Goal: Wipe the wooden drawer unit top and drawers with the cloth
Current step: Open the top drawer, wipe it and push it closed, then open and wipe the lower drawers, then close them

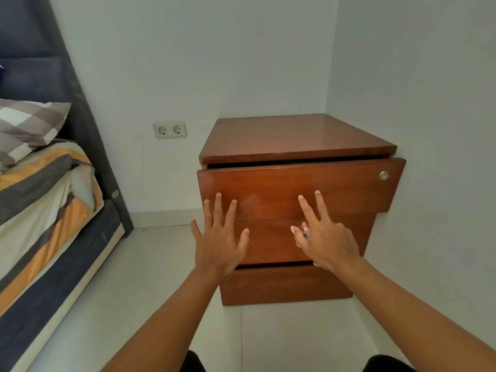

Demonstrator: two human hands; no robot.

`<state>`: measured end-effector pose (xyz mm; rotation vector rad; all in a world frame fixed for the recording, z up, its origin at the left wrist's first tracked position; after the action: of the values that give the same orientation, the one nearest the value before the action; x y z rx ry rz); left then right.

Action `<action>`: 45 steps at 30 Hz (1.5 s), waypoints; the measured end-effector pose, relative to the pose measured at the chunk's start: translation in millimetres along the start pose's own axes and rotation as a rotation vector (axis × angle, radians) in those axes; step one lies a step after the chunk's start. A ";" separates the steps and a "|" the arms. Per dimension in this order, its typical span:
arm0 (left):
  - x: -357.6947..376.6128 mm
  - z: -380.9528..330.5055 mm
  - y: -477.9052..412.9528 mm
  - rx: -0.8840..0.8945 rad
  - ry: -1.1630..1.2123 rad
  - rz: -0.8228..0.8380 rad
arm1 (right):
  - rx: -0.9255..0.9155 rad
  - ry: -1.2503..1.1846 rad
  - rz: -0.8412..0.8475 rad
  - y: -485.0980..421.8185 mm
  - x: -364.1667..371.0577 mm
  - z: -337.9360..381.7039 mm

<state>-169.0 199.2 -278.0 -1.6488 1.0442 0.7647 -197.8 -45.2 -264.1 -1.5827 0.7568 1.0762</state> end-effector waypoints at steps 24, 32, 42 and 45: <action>64.3 41.5 -12.2 -0.146 -0.058 0.110 | 0.135 -0.060 0.090 -7.6 74.4 -29.1; 79.1 48.2 -26.8 -0.149 -0.096 0.209 | 0.204 -0.032 0.088 -6.8 91.4 -66.0; 75.8 46.2 -43.4 -0.191 -0.176 0.234 | 0.213 -0.056 0.181 -17.1 93.1 -72.0; 74.0 48.1 -45.0 -0.176 -0.202 0.247 | 0.209 -0.063 0.198 -17.7 92.3 -73.8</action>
<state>-96.7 230.7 -338.0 -1.5652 1.0705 1.1904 -125.8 -107.1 -336.5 -1.3120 0.9660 1.1442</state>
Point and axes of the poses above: each hand's wrist, its own y-axis away from the middle knuckle, its own x-axis out of the palm, z = x × y, the point moved 6 cm from there along -y, towards the middle knuckle, and after that the axes turned 14 degrees about -x, right-handed, at the moved point
